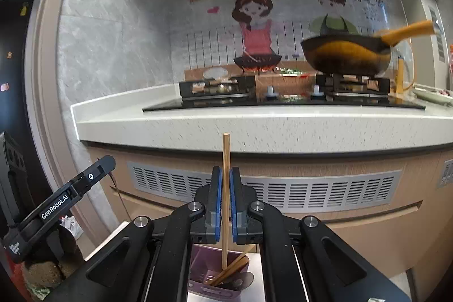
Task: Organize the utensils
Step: 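Lower the spoon and chopstick into the caddy and open both tools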
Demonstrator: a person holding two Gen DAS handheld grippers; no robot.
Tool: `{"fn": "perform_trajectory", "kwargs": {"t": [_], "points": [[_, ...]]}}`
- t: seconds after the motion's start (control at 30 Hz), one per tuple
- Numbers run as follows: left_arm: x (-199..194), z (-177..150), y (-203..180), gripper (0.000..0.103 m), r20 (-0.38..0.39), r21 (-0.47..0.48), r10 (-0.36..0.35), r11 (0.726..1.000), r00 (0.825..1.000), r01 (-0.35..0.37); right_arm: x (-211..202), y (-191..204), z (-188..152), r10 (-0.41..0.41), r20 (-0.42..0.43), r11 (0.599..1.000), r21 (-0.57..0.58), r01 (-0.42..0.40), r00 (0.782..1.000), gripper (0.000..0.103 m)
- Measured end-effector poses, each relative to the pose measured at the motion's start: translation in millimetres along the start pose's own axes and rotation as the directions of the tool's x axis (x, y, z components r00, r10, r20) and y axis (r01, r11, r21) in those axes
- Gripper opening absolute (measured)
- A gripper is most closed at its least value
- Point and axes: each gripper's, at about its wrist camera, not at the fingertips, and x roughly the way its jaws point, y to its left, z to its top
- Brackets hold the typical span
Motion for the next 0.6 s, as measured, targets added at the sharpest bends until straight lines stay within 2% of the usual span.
{"fn": "perform_trajectory", "kwargs": {"t": [0.17, 0.3, 0.43, 0.5, 0.6], "points": [[17, -18, 14, 0.029, -0.003, -0.016, 0.016, 1.0, 1.0, -0.016, 22, -6, -11, 0.003, -0.046, 1.0, 0.02, -0.002, 0.999, 0.005], [35, -40, 27, 0.029, -0.051, -0.028, 0.033, 0.999, 0.998, -0.035, 43, -6, -30, 0.012, -0.103, 0.999, 0.034, -0.008, 0.995, 0.005], [43, -63, 38, 0.029, -0.107, -0.031, 0.047, 0.998, 0.993, -0.05, 68, -6, -61, 0.049, -0.195, 0.997, 0.07, -0.036, 0.98, 0.005], [46, -79, 45, 0.029, -0.163, -0.032, 0.056, 0.998, 0.985, -0.062, 82, -7, -76, 0.092, -0.254, 0.993, 0.098, -0.069, 0.963, 0.005], [51, -96, 56, 0.035, -0.244, -0.036, 0.079, 0.995, 0.967, -0.09, 108, -8, -100, 0.209, -0.381, 0.975, 0.149, -0.164, 0.901, 0.009]]}}
